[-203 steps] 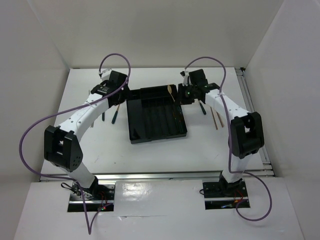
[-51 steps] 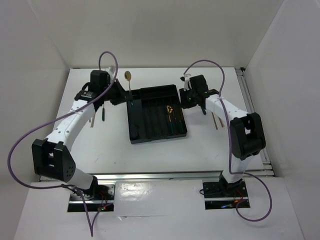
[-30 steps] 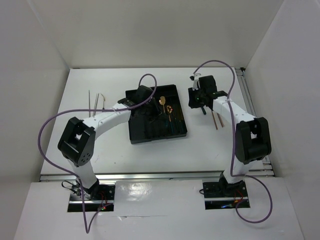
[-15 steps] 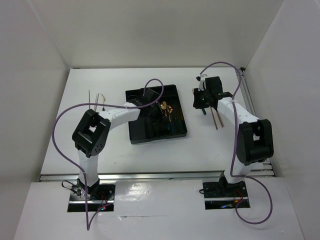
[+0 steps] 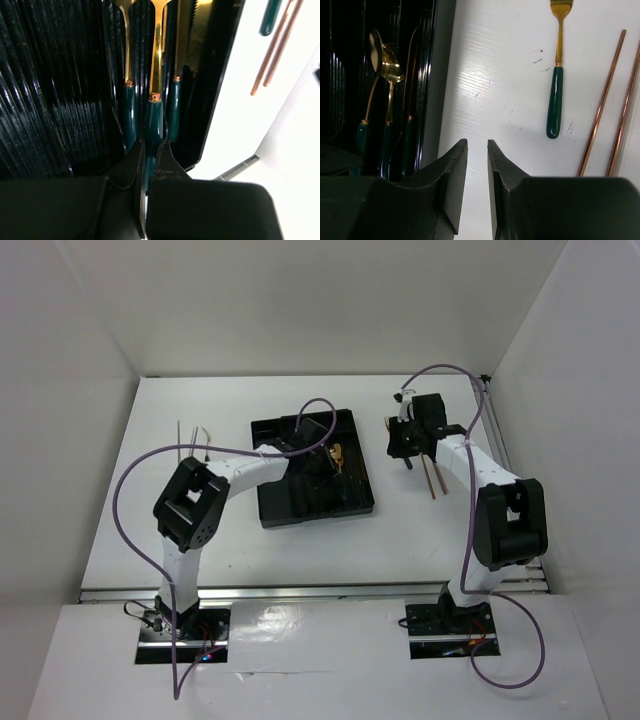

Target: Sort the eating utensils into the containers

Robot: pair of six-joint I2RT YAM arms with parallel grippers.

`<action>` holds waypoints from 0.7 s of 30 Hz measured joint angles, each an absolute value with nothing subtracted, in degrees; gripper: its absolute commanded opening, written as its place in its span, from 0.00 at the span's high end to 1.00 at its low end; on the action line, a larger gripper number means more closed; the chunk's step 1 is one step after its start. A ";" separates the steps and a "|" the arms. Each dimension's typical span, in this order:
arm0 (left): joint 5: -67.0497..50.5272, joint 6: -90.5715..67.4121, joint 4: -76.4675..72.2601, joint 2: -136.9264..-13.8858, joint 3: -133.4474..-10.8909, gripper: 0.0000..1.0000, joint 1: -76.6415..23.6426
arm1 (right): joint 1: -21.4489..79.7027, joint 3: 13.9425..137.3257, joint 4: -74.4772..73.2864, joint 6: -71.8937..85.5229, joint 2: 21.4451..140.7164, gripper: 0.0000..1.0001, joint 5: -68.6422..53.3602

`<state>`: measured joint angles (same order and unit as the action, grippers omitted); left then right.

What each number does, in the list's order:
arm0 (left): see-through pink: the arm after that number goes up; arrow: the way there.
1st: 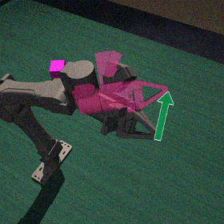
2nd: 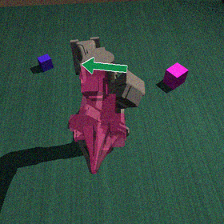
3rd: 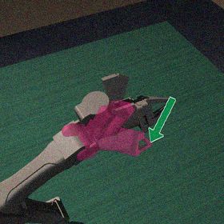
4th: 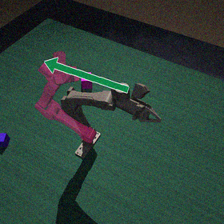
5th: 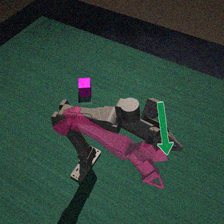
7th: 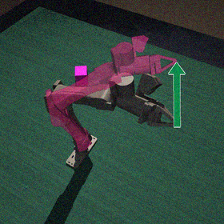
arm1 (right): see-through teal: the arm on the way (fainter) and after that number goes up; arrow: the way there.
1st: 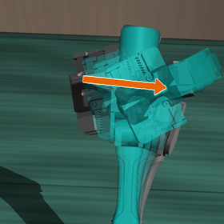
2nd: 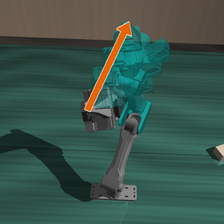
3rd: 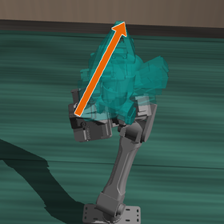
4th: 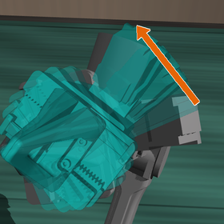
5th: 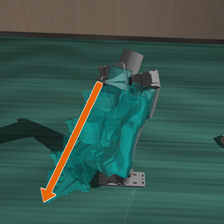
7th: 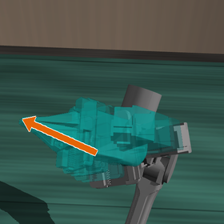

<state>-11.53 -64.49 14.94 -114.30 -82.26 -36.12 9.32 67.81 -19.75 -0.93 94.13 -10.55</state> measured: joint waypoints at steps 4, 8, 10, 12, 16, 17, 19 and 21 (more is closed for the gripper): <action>-11.51 -64.66 15.00 -115.61 -82.67 0.99 -36.69 | 9.21 67.81 -19.75 -0.93 94.13 0.70 -10.79; -11.51 -64.51 14.98 -116.53 -83.92 0.72 -36.80 | 8.80 67.81 -19.77 -0.86 94.13 0.61 -10.76; -11.46 -64.60 14.92 -116.97 -84.75 0.64 -36.80 | 8.73 67.81 -19.77 -0.80 94.13 0.58 -10.79; -11.25 -64.45 14.81 -117.16 -85.23 0.60 -36.82 | 8.73 67.81 -19.77 -0.71 94.13 0.55 -10.81; -9.37 -63.35 14.90 -117.14 -85.62 0.55 -36.80 | 8.73 67.81 -19.77 -0.71 94.13 0.54 -10.96; -8.82 -63.02 14.98 -117.03 -85.62 0.55 -36.80 | 8.73 67.81 -19.79 -0.71 94.13 0.54 -10.98; -7.62 -62.43 15.22 -116.53 -85.62 0.54 -36.80 | 8.73 67.81 -19.77 -0.71 94.13 0.54 -11.20; -6.74 -61.25 15.46 -115.50 -85.62 0.54 -36.80 | 8.73 67.81 -19.77 -0.71 94.13 0.54 -11.38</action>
